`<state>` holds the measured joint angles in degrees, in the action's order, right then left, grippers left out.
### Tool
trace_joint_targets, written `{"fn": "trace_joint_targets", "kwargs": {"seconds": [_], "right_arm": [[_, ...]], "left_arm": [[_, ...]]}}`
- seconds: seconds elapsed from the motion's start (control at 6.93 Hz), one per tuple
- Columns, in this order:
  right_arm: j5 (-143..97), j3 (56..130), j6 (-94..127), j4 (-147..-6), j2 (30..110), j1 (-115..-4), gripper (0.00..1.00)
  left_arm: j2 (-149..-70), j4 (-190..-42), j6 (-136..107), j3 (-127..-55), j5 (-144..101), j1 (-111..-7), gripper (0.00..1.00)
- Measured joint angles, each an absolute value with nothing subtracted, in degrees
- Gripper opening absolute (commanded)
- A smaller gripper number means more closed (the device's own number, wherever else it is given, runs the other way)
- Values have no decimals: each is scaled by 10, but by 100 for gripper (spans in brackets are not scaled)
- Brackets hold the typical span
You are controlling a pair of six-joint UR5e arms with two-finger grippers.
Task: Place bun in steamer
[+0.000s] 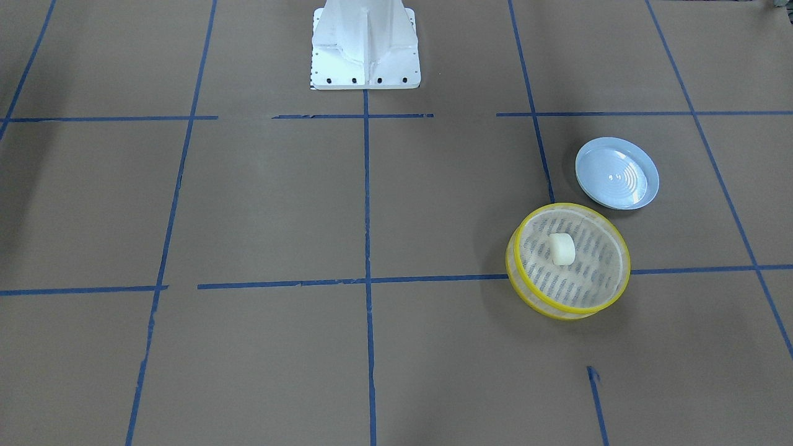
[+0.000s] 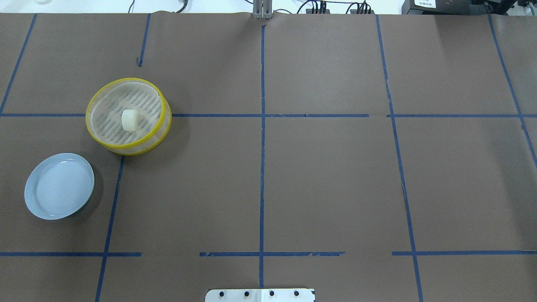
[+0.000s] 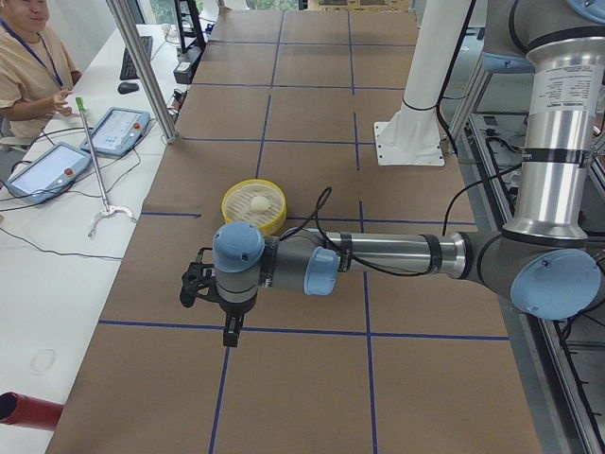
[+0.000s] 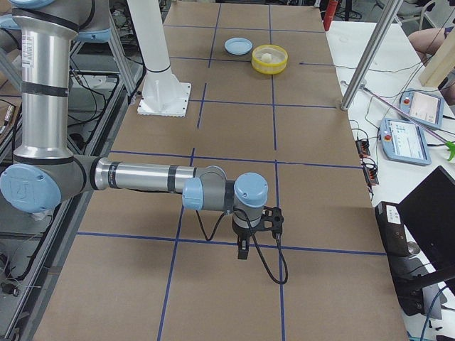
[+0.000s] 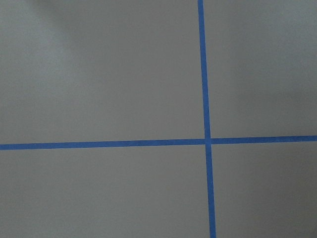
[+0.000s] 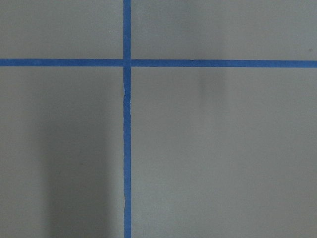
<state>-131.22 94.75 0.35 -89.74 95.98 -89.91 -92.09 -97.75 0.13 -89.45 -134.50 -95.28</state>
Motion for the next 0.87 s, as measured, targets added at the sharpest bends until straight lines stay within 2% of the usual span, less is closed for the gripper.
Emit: {"fn": "trace_joint_targets", "kwargs": {"seconds": [0.87], "right_arm": [[-1312, 947, 4, -897, 960, -899, 100]], "left_arm": [[-934, -978, 7, -874, -1346, -954, 100]]}}
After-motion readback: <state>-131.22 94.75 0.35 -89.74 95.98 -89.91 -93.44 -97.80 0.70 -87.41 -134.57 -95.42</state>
